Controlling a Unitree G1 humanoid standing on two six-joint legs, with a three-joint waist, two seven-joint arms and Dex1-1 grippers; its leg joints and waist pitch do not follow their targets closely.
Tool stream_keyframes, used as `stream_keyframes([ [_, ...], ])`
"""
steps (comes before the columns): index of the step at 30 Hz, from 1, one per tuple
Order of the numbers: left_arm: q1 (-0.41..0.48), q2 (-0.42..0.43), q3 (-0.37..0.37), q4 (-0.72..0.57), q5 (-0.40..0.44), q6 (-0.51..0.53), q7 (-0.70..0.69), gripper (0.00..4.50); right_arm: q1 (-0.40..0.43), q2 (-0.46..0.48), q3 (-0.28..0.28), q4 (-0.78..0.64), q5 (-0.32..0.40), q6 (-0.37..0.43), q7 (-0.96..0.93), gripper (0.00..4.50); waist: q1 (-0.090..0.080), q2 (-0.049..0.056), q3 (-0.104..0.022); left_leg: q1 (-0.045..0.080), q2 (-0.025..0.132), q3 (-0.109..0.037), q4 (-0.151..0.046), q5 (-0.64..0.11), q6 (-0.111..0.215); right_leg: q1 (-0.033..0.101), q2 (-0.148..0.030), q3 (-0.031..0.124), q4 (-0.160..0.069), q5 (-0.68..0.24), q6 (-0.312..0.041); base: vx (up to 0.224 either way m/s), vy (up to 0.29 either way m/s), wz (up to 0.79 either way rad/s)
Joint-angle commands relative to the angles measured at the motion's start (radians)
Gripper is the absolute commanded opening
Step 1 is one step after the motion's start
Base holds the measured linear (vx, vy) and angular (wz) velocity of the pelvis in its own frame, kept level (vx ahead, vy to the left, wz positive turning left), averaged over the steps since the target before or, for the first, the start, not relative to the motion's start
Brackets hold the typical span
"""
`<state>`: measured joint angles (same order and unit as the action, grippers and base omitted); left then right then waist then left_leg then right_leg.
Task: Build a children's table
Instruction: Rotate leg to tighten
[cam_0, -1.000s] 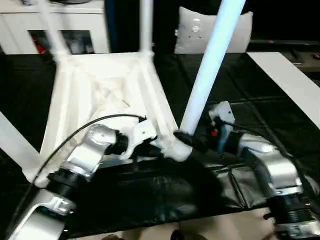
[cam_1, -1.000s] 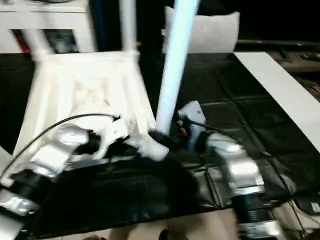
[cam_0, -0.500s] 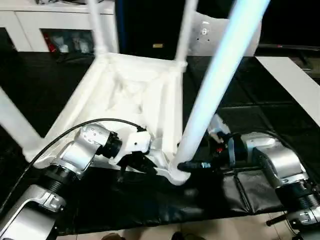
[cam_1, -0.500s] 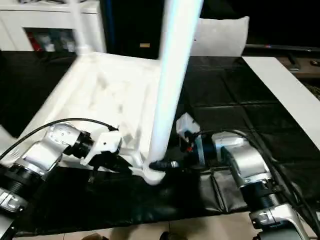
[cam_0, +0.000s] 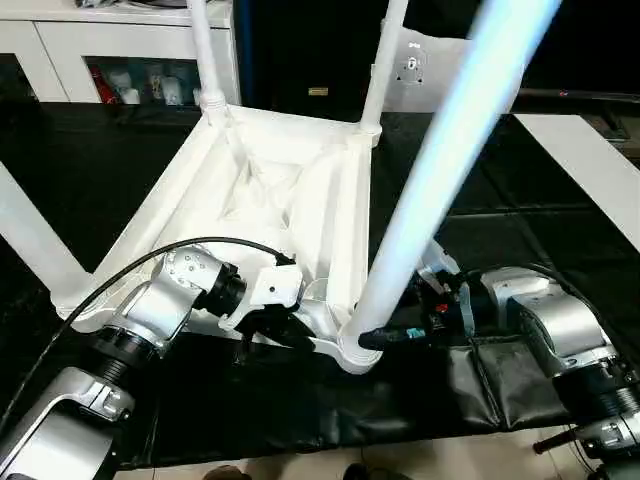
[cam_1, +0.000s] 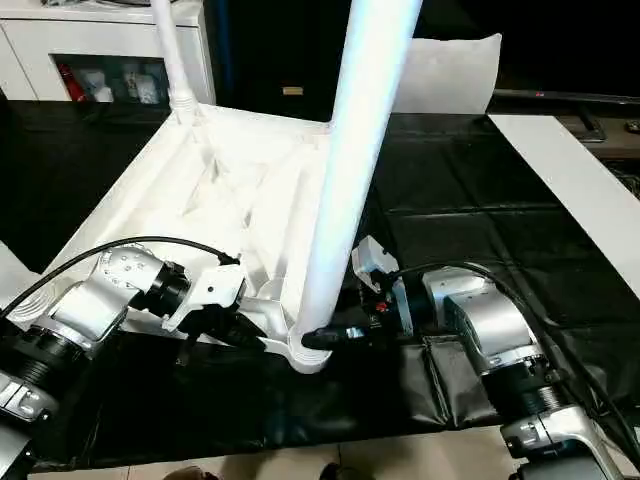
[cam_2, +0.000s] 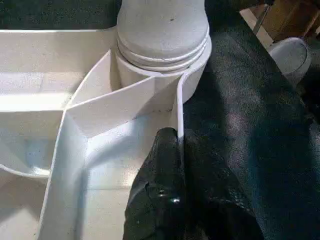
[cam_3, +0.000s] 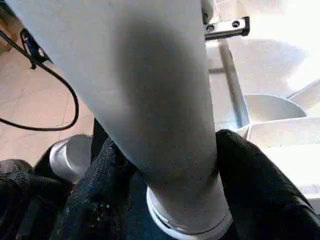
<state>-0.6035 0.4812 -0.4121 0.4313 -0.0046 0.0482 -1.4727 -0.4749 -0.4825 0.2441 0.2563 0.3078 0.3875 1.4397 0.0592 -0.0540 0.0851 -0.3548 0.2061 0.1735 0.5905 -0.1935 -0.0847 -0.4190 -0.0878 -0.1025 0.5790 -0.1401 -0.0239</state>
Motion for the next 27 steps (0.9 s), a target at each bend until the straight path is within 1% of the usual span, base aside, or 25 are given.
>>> stream_keyframes([
  [1, -0.015, -0.015, -0.010, -0.021, -0.012, 0.007, -0.017, 0.00, -0.002, 0.007, -0.009, -0.030, 0.043, 0.035, 0.010, 2.15, -0.007, -0.006, -0.067, 0.003, 0.030, 0.002, -0.069, -0.149, 0.064, 0.059, -0.057, 0.057, -0.057, -0.343, -0.187, 0.000, 0.000, 0.00],
  [2, -0.010, -0.021, -0.001, -0.034, -0.023, 0.037, -0.006, 0.00, 0.006, 0.016, -0.015, -0.048, 0.055, 0.058, -0.004, 2.15, -0.006, 0.003, -0.067, 0.005, 0.030, 0.001, -0.071, -0.154, 0.058, 0.059, -0.057, 0.057, -0.058, -0.351, -0.186, 0.000, 0.000, 0.00],
  [3, -0.006, -0.025, 0.004, -0.042, -0.029, 0.051, 0.001, 0.00, 0.011, 0.020, -0.017, -0.058, 0.061, 0.069, -0.013, 2.13, -0.007, 0.000, -0.067, 0.004, 0.030, 0.002, -0.070, -0.156, 0.058, 0.059, -0.058, 0.057, -0.061, -0.355, -0.183, 0.000, 0.000, 0.00],
  [5, 0.006, -0.057, 0.030, -0.078, -0.045, 0.143, 0.071, 0.00, 0.038, 0.067, -0.036, -0.100, 0.060, 0.109, -0.125, 2.13, -0.007, -0.005, -0.068, 0.004, 0.030, 0.000, -0.071, -0.162, 0.050, 0.060, -0.059, 0.057, -0.061, -0.366, -0.178, 0.000, 0.000, 0.00],
  [6, 0.009, -0.070, 0.037, -0.088, -0.046, 0.170, 0.099, 0.00, 0.045, 0.086, -0.038, -0.111, 0.047, 0.113, -0.174, 2.13, -0.011, -0.003, -0.063, 0.003, 0.027, -0.001, -0.072, -0.186, 0.040, 0.057, -0.058, 0.055, -0.067, -0.421, -0.161, 0.000, 0.000, 0.00],
  [7, 0.012, -0.083, 0.040, -0.099, -0.038, 0.201, 0.135, 0.00, 0.050, 0.115, -0.042, -0.116, 0.023, 0.116, -0.245, 2.12, -0.012, 0.003, -0.062, 0.004, 0.026, -0.002, -0.073, -0.191, 0.033, 0.057, -0.058, 0.055, -0.070, -0.438, -0.152, 0.000, 0.000, 0.00],
  [8, 0.015, -0.108, 0.041, -0.111, -0.019, 0.244, 0.194, 0.00, 0.047, 0.176, -0.064, -0.108, -0.009, 0.141, -0.379, 2.11, -0.018, -0.002, -0.061, 0.005, 0.025, -0.003, -0.074, -0.204, 0.021, 0.054, -0.056, 0.053, -0.074, -0.476, -0.134, 0.000, 0.000, 0.00],
  [9, 0.015, -0.129, 0.045, -0.116, -0.010, 0.273, 0.234, 0.00, 0.043, 0.213, -0.077, -0.099, -0.032, 0.148, -0.462, 2.11, -0.023, -0.003, -0.059, 0.003, 0.024, -0.004, -0.076, -0.211, 0.013, 0.053, -0.056, 0.052, -0.076, -0.503, -0.124, 0.000, 0.000, 0.00],
  [10, 0.014, -0.158, 0.052, -0.120, -0.001, 0.311, 0.287, 0.00, 0.039, 0.255, -0.091, -0.088, -0.065, 0.152, -0.561, 2.09, -0.038, -0.008, -0.056, -0.008, 0.017, -0.011, -0.077, -0.231, -0.006, 0.058, -0.056, 0.042, -0.084, -0.586, -0.084, -0.055, 0.001, -0.12],
  [11, 0.012, -0.169, 0.055, -0.119, 0.004, 0.321, 0.308, 0.00, 0.039, 0.269, -0.095, -0.086, -0.076, 0.153, -0.592, 2.09, -0.042, -0.007, -0.057, -0.010, 0.015, -0.013, -0.076, -0.235, -0.015, 0.061, -0.059, 0.038, -0.088, -0.620, -0.064, -0.051, 0.013, -0.16],
  [12, 0.010, -0.188, 0.061, -0.118, 0.013, 0.337, 0.343, 0.00, 0.039, 0.292, -0.100, -0.084, -0.094, 0.157, -0.644, 2.09, -0.055, -0.007, -0.058, -0.007, 0.012, -0.015, -0.073, -0.250, -0.018, 0.057, -0.058, 0.035, -0.099, -0.660, -0.037, -0.051, 0.013, -0.16],
  [13, 0.007, -0.202, 0.065, -0.117, 0.018, 0.347, 0.367, 0.00, 0.038, 0.314, -0.111, -0.083, -0.102, 0.167, -0.690, 2.07, -0.066, -0.007, -0.060, -0.008, 0.010, -0.016, -0.071, -0.254, -0.009, 0.058, -0.059, 0.033, -0.105, -0.662, -0.029, 0.000, 0.000, 0.00],
  [14, 0.000, -0.230, 0.073, -0.112, 0.023, 0.372, 0.410, 0.00, 0.035, 0.359, -0.138, -0.076, -0.118, 0.179, -0.784, 2.05, -0.076, -0.010, -0.059, -0.007, 0.009, -0.013, -0.069, -0.253, 0.000, 0.051, -0.056, 0.036, -0.107, -0.654, -0.031, 0.000, 0.000, 0.00],
  [16, -0.018, -0.294, 0.095, -0.094, 0.038, 0.411, 0.515, 0.00, 0.031, 0.434, -0.168, -0.069, -0.154, 0.187, -0.936, 2.05, -0.083, -0.009, -0.060, -0.005, 0.005, -0.013, -0.067, -0.249, 0.008, 0.047, -0.055, 0.033, -0.111, -0.659, -0.031, 0.000, 0.000, 0.00],
  [17, -0.022, -0.313, 0.102, -0.089, 0.040, 0.422, 0.544, 0.00, 0.030, 0.458, -0.178, -0.066, -0.163, 0.186, -0.981, 2.05, -0.085, -0.004, -0.058, 0.004, 0.004, -0.010, -0.063, -0.257, 0.011, 0.036, -0.052, 0.033, -0.118, -0.669, -0.031, 0.000, 0.000, 0.00],
  [18, -0.032, -0.354, 0.118, -0.081, 0.047, 0.441, 0.612, 0.00, 0.036, 0.498, -0.179, -0.070, -0.182, 0.161, -1.048, 2.05, -0.084, -0.004, -0.062, 0.009, 0.003, -0.008, -0.060, -0.255, 0.014, 0.035, -0.052, 0.033, -0.118, -0.660, -0.034, 0.000, 0.000, 0.00],
  [19, -0.037, -0.376, 0.129, -0.079, 0.057, 0.451, 0.653, 0.00, 0.042, 0.515, -0.174, -0.076, -0.197, 0.150, -1.073, 2.05, -0.081, -0.004, -0.064, 0.007, 0.003, -0.010, -0.062, -0.247, 0.017, 0.039, -0.052, 0.033, -0.114, -0.639, -0.037, 0.000, 0.000, 0.00],
  [20, -0.038, -0.380, 0.128, -0.078, 0.060, 0.452, 0.656, 0.00, 0.042, 0.525, -0.181, -0.073, -0.201, 0.134, -1.092, 2.05, -0.078, -0.001, -0.065, 0.005, 0.008, -0.010, -0.068, -0.240, 0.026, 0.041, -0.049, 0.036, -0.107, -0.589, -0.045, 0.000, 0.000, 0.00],
  [21, -0.039, -0.383, 0.128, -0.079, 0.061, 0.454, 0.659, 0.00, 0.043, 0.531, -0.185, -0.071, -0.204, 0.125, -1.104, 2.37, -0.077, 0.000, -0.064, 0.005, 0.010, -0.010, -0.069, -0.242, 0.030, 0.040, -0.048, 0.037, -0.105, -0.570, -0.050, 0.000, 0.000, 0.00],
  [22, -0.039, -0.389, 0.127, -0.082, 0.064, 0.459, 0.663, 0.00, 0.044, 0.543, -0.193, -0.068, -0.207, 0.104, -1.131, 2.56, -0.077, 0.002, -0.067, 0.002, 0.012, -0.011, -0.072, -0.239, 0.033, 0.044, -0.047, 0.040, -0.097, -0.523, -0.064, 0.000, 0.000, 0.00],
  [23, -0.039, -0.393, 0.127, -0.084, 0.064, 0.459, 0.667, 0.00, 0.044, 0.546, -0.194, -0.066, -0.209, 0.088, -1.139, 2.69, -0.078, -0.001, -0.069, -0.001, 0.014, -0.011, -0.072, -0.231, 0.034, 0.046, -0.047, 0.042, -0.093, -0.497, -0.072, 0.000, 0.000, 0.00],
  [24, -0.038, -0.395, 0.123, -0.092, 0.063, 0.461, 0.663, 0.00, 0.045, 0.551, -0.202, -0.066, -0.202, 0.059, -1.136, 2.68, -0.075, 0.005, -0.072, -0.001, 0.015, -0.010, -0.072, -0.215, 0.037, 0.048, -0.049, 0.045, -0.086, -0.447, -0.090, 0.000, 0.000, 0.00],
  [25, -0.037, -0.395, 0.122, -0.095, 0.064, 0.461, 0.663, 0.00, 0.046, 0.554, -0.205, -0.068, -0.200, 0.054, -1.134, 2.74, -0.075, 0.002, -0.073, -0.003, 0.014, -0.007, -0.070, -0.198, 0.044, 0.050, -0.048, 0.049, -0.081, -0.399, -0.108, 0.000, 0.000, 0.00],
  [26, -0.036, -0.392, 0.120, -0.098, 0.066, 0.460, 0.661, 0.00, 0.047, 0.557, -0.210, -0.071, -0.197, 0.051, -1.132, 2.88, -0.074, 0.002, -0.072, -0.006, 0.014, -0.006, -0.072, -0.185, 0.052, 0.053, -0.047, 0.051, -0.076, -0.370, -0.123, 0.000, 0.000, 0.00],
  [27, -0.032, -0.383, 0.115, -0.105, 0.068, 0.456, 0.650, 0.00, 0.050, 0.558, -0.215, -0.079, -0.190, 0.043, -1.121, 3.04, -0.073, 0.005, -0.073, -0.006, 0.014, -0.006, -0.072, -0.180, 0.054, 0.055, -0.047, 0.052, -0.074, -0.360, -0.129, 0.000, 0.000, 0.00],
])
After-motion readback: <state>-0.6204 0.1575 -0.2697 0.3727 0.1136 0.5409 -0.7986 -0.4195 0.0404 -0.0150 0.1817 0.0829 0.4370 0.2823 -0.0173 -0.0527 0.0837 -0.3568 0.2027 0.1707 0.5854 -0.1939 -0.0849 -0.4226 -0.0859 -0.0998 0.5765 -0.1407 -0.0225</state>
